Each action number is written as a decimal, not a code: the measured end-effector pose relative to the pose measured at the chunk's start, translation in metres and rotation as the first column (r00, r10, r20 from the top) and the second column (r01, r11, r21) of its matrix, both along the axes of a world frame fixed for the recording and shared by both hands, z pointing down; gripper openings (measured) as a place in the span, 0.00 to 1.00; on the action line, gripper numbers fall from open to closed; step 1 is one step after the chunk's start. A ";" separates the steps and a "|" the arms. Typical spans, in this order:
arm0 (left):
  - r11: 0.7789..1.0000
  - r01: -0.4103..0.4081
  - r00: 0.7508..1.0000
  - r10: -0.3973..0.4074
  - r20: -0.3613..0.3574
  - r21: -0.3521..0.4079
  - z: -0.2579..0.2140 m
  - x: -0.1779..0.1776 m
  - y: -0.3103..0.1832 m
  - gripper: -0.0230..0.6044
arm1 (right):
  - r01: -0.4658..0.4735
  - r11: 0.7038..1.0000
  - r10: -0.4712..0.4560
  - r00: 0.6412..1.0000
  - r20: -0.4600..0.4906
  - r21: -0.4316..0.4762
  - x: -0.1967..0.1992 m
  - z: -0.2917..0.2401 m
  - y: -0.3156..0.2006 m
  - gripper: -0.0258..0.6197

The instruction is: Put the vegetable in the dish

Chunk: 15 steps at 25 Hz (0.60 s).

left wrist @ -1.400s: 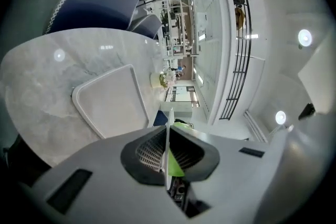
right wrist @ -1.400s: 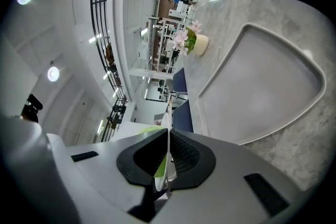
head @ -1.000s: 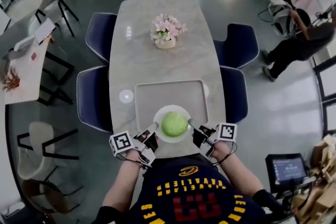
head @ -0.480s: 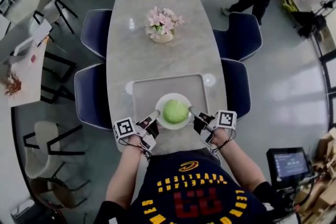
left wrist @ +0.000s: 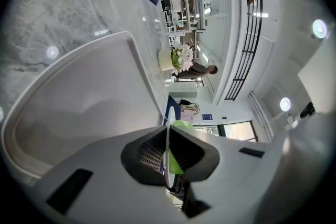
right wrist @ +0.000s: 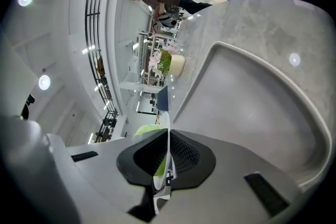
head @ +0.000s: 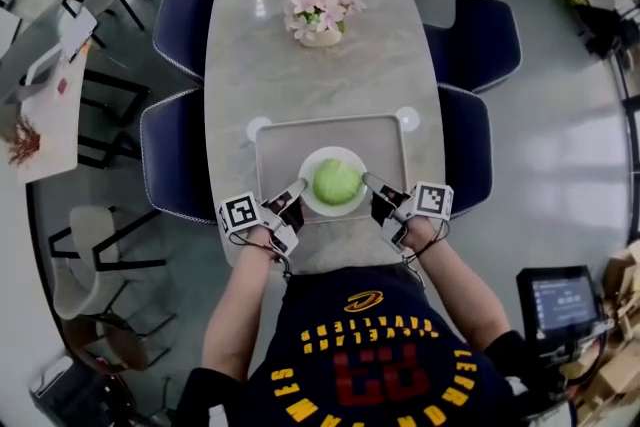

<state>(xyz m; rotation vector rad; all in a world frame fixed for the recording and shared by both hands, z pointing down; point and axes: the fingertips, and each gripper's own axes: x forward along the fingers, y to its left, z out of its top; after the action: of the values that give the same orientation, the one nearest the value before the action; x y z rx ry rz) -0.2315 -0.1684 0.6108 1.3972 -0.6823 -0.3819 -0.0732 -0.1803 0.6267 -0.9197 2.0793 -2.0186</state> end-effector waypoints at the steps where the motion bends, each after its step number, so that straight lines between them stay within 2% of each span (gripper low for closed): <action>1: 1.000 -0.003 1.000 0.003 0.002 0.001 0.003 0.000 -0.003 0.06 | 0.003 1.000 -0.003 1.000 0.002 0.002 -0.001 0.002 -0.003 0.06; 7: 0.999 -0.051 0.997 0.052 0.050 -0.016 0.027 0.002 -0.012 0.06 | -0.008 0.999 0.008 1.000 -0.002 -0.045 -0.003 0.018 -0.011 0.06; 15: 0.995 -0.087 0.991 0.090 0.101 -0.040 0.059 0.004 -0.023 0.06 | 0.018 0.996 -0.023 0.998 -0.065 -0.085 -0.003 0.052 -0.018 0.06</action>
<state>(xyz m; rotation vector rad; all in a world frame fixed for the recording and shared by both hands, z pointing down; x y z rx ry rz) -0.2275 -0.1913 0.6697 1.4150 -0.7052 -0.2278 -0.0766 -0.1980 0.6791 -0.9964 2.0587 -2.1295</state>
